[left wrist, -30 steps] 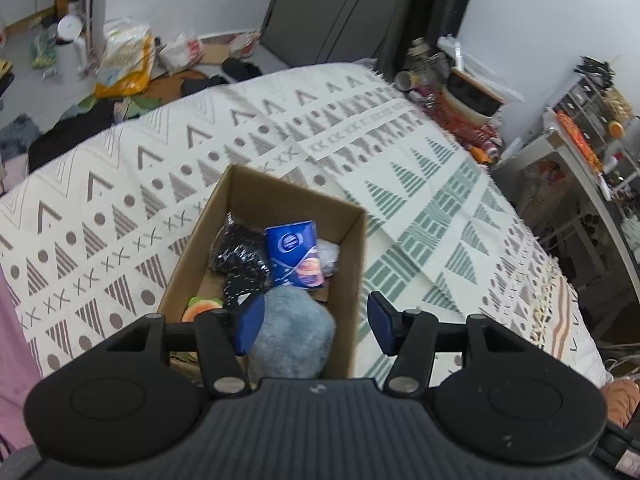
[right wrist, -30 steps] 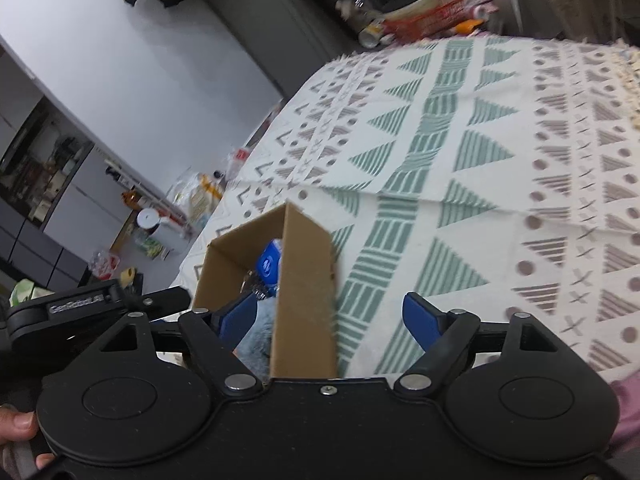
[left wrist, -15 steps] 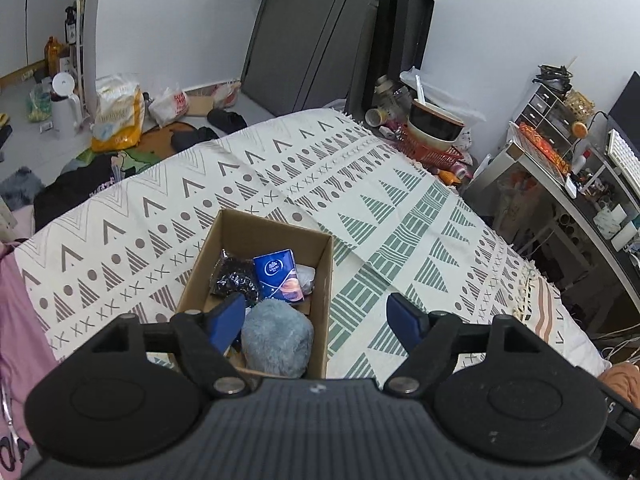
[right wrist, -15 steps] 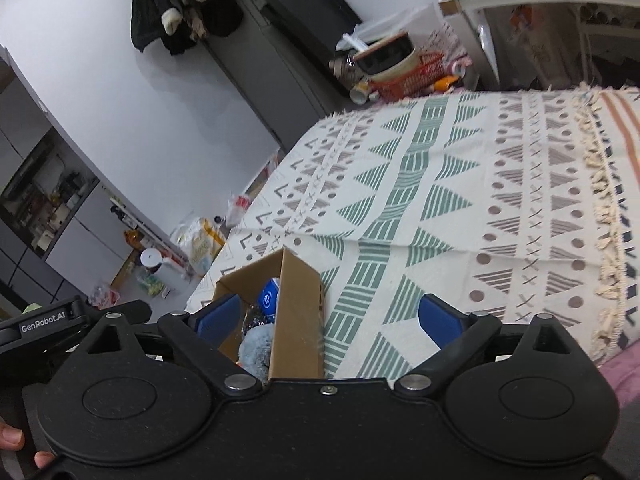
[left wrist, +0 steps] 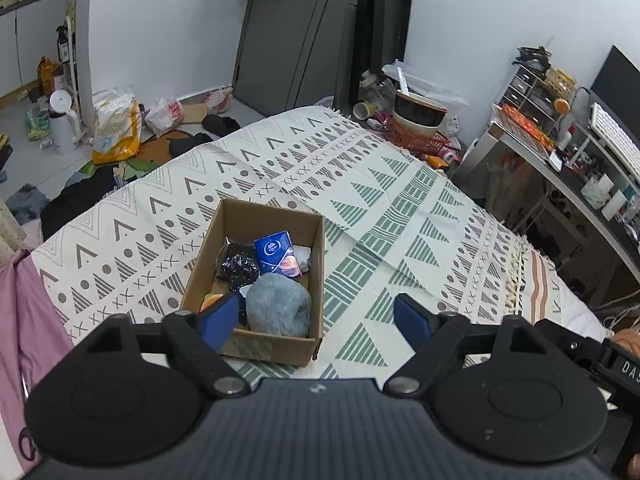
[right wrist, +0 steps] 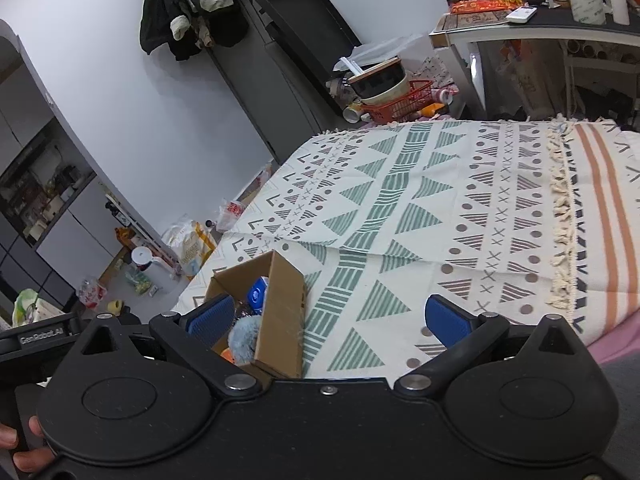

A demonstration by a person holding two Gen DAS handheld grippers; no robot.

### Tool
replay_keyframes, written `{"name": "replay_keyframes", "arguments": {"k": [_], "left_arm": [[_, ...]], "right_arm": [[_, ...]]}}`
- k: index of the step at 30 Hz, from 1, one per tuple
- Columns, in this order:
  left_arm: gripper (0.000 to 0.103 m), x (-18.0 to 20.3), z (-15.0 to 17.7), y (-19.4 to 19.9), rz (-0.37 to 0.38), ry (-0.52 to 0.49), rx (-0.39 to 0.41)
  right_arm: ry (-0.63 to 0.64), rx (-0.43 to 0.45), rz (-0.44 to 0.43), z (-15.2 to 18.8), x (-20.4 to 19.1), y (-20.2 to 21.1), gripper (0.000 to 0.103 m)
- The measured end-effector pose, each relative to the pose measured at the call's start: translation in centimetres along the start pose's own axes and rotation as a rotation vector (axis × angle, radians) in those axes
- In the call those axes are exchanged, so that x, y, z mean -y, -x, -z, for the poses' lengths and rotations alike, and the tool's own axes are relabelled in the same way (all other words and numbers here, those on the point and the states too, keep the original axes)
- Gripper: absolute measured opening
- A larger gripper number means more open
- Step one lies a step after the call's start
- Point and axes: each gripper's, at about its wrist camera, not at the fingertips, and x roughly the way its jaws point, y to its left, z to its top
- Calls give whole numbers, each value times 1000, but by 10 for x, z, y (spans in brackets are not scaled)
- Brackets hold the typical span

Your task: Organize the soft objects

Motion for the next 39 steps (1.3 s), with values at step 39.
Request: {"name": "replay_keyframes", "arguments": {"k": [39], "left_arm": [[99, 20, 48, 66, -96, -199, 58]], "right_arm": [[237, -24, 82, 37, -20, 72, 103]]}}
